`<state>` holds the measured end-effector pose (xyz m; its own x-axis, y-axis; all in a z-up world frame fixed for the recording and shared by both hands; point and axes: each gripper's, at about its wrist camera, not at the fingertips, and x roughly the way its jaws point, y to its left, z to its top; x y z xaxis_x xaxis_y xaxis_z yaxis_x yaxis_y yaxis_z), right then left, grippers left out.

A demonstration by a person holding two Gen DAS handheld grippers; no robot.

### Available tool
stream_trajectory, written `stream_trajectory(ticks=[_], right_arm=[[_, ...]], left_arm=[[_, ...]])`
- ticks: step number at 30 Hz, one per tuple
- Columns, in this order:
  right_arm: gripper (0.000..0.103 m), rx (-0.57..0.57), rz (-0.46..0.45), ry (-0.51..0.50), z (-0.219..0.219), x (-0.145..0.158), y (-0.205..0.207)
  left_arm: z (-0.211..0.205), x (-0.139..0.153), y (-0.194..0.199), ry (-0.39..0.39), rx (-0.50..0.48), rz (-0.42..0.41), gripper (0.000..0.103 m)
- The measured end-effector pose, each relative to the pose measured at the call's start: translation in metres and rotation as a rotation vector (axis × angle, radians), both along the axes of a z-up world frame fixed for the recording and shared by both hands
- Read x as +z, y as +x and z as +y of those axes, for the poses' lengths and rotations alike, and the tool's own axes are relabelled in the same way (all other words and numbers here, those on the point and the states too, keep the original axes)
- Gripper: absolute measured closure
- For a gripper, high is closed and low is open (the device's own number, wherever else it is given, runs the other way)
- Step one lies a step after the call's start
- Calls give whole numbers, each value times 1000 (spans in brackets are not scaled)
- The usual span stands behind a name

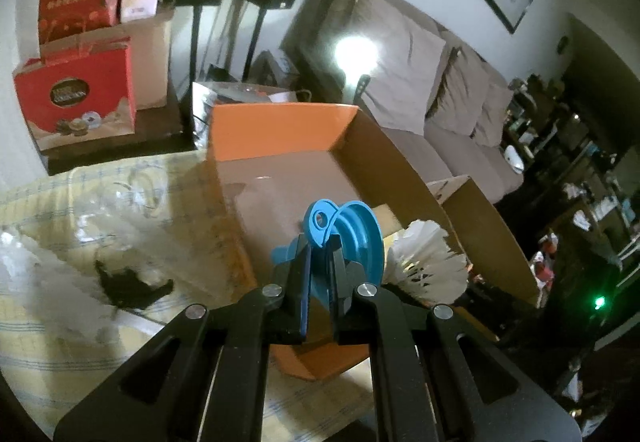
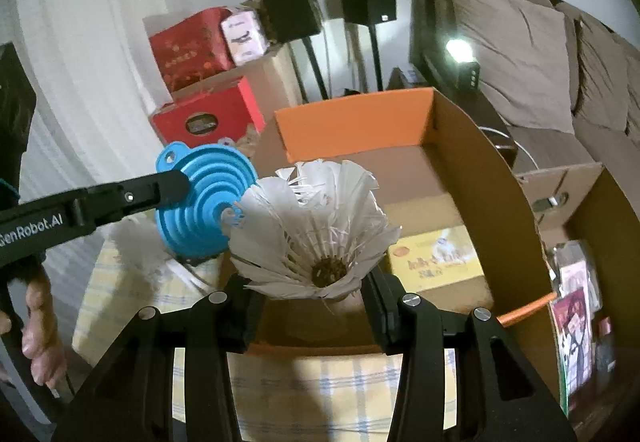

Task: Organize objects
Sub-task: 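Carry the funnel with the left tool while the right tool carries the shuttlecock to the orange box, then release the funnel from the left tool while the right tool releases the shuttlecock into the box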

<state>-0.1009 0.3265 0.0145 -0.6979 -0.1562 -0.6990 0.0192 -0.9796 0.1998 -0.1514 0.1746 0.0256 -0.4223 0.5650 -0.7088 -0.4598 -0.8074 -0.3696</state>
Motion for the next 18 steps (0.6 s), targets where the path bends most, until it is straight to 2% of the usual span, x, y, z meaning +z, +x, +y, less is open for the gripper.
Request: stream_trajectory(ticks=[9, 18], right_arm=[[59, -41, -27, -25, 22, -21, -1], [56, -58, -19, -46, 33, -29, -4]], left_arm=[[31, -18, -12, -11, -2, -49, 96], [48, -29, -23, -2, 2, -87, 96]])
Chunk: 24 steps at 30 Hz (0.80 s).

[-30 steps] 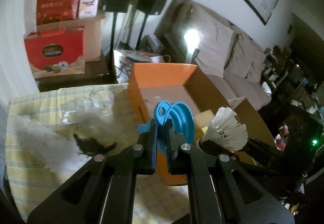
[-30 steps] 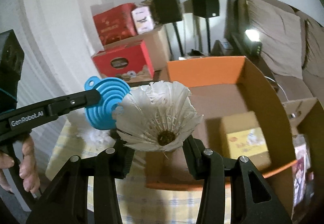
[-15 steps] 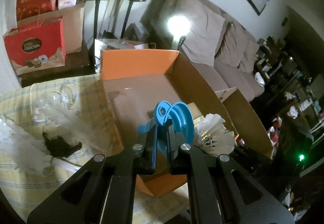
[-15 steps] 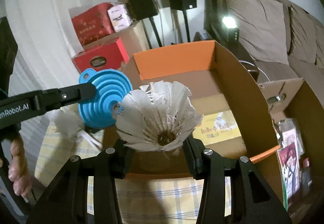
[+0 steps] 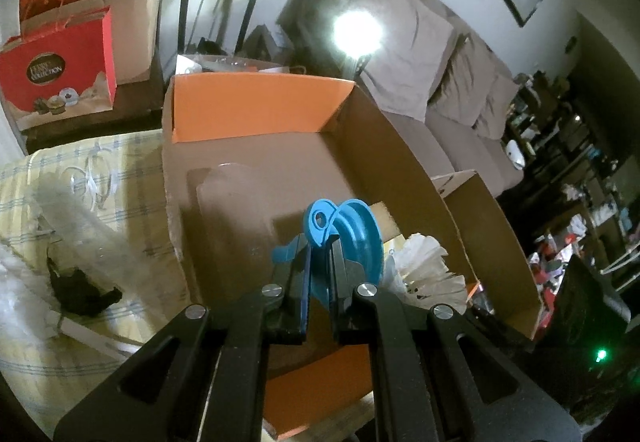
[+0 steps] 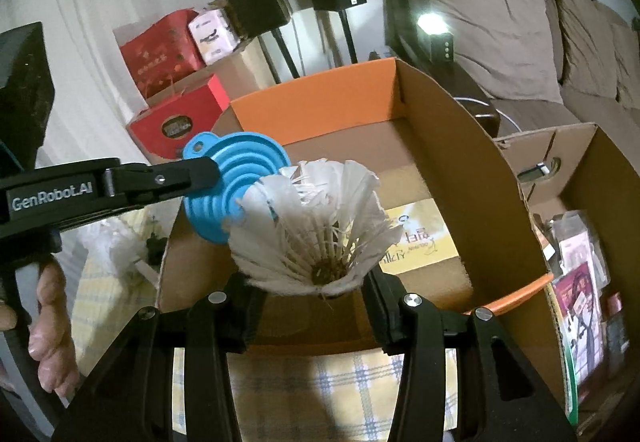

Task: Organize objects
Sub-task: 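Release the funnel from the left tool while the right tool releases the shuttlecock into the box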

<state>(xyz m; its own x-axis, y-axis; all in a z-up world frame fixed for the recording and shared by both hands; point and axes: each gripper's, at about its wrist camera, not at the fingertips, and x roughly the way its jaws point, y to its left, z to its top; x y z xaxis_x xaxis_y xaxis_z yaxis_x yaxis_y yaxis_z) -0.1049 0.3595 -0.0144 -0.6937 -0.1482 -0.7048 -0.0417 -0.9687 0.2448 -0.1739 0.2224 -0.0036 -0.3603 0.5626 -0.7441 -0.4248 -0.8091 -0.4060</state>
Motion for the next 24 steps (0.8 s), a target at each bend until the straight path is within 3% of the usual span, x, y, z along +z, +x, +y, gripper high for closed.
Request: stream_trajectory(ticks=[6, 7, 10, 16, 21, 24], right_arm=[[55, 13, -4, 27, -4, -8, -3], [52, 21, -3, 38, -6, -7, -3], [41, 38, 7, 76, -13, -5, 0], [37, 36, 27, 81, -14, 5, 7], [37, 10, 44, 41, -5, 18, 10], [35, -1, 53, 40, -4, 25, 11]], left_arm=[[3, -3, -4, -7, -1, -16, 86], [3, -3, -3, -12, 0, -13, 81], [-1, 0, -2, -10, 3, -9, 79], [-14, 8, -1, -7, 22, 4, 71], [-26, 19, 7, -40, 38, 41, 59], [-38, 26, 14, -55, 53, 71, 45]])
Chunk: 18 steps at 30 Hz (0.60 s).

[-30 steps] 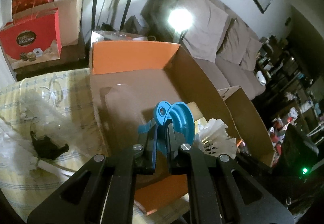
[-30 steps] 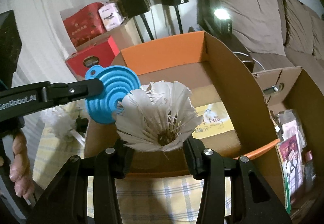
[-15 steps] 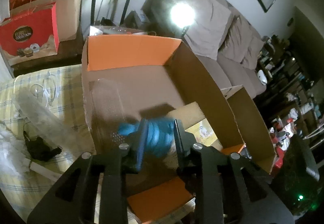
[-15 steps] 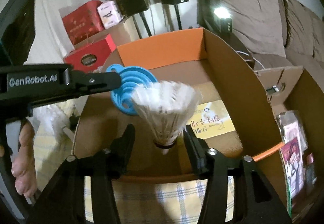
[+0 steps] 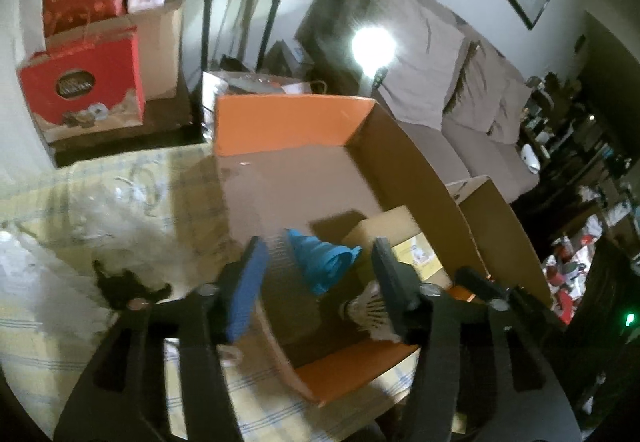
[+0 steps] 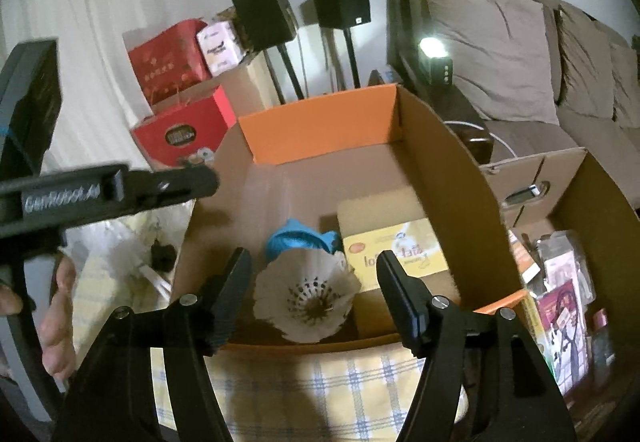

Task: Organize objects
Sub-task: 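Release the funnel from the left tool while the right tool releases the shuttlecock into the box, then withdraw both tools from the box back toward the white feather duster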

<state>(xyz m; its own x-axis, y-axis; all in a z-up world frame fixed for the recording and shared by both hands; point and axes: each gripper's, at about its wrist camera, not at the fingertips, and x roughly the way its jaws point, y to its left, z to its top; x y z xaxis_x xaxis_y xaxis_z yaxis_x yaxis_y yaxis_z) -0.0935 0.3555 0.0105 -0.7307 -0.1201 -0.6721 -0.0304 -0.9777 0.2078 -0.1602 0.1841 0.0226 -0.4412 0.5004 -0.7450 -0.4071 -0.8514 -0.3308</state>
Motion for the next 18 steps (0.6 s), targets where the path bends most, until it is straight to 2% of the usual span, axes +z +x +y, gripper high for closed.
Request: stream_trajectory(ticks=[8, 12, 18], right_arm=[[27, 26, 14, 15, -17, 11, 1], [18, 36, 22, 25, -28, 16, 0], [13, 58, 17, 14, -43, 20, -4]], left_arm=[[-35, 13, 8, -20, 56, 45, 16], [-55, 13, 10, -19, 89, 44, 8], [-85, 10, 12, -26, 141, 48, 7]])
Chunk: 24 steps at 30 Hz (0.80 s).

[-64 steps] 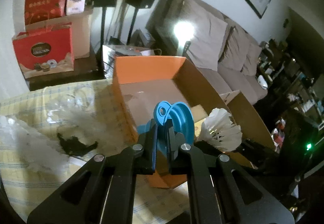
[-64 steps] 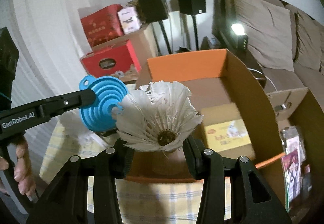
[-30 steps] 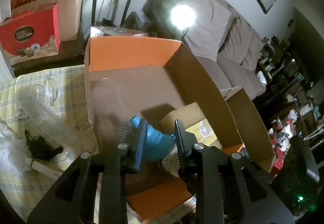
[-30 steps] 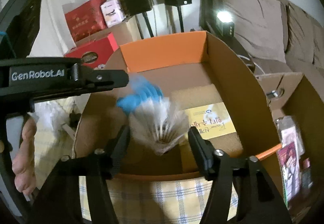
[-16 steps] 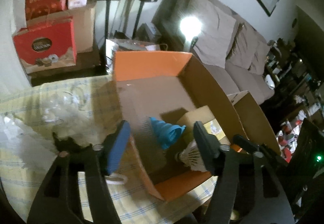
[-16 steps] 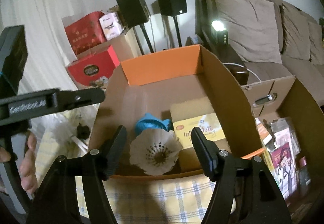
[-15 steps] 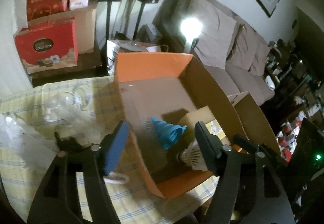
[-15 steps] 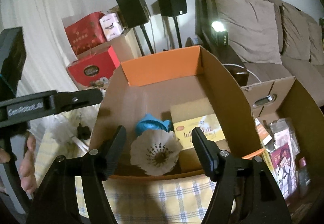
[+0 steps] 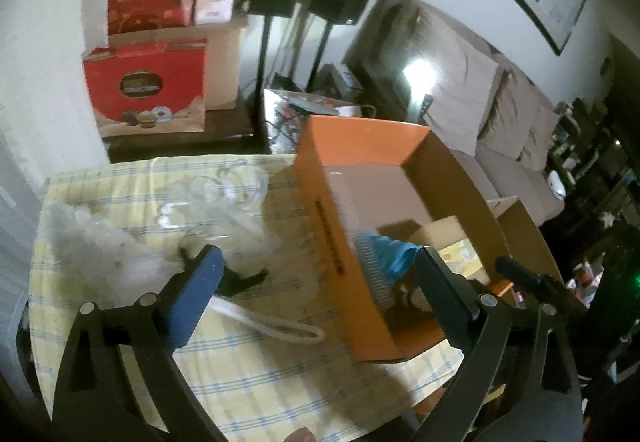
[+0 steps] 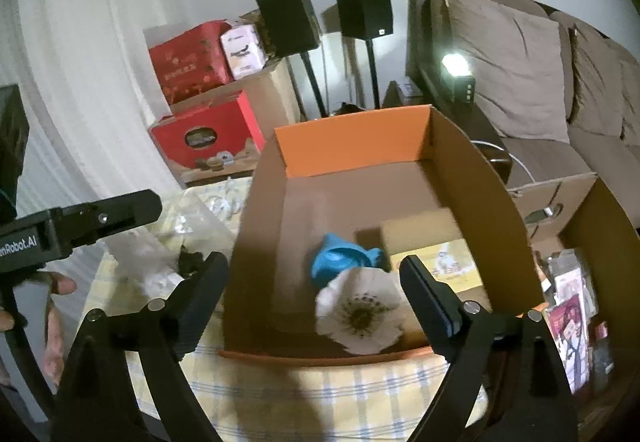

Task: Organize objects
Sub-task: 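Withdraw both tools from the box back toward the white feather duster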

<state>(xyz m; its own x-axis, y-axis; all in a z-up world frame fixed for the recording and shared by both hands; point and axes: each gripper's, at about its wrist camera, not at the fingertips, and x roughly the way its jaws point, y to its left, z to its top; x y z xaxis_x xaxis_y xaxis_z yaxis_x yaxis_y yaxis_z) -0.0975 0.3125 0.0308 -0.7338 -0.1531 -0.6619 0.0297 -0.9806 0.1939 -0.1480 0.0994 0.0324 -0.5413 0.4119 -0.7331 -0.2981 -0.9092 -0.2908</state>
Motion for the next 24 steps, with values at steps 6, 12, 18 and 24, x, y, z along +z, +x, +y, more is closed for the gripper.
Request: stream_trajectory(ticks=[6, 12, 18, 24], right_arm=[[9, 28, -1, 17, -18, 7, -4], [4, 53, 5, 18, -33, 14, -10], [2, 79, 8, 22, -49, 20, -14], [1, 108, 4, 27, -67, 21, -20]], left_arm=[[-24, 2, 6, -34, 34, 39, 3], [-43, 3, 14, -93, 63, 82, 2], [-60, 1, 21, -138, 90, 116, 0], [-82, 1, 26, -173, 137, 142, 0]])
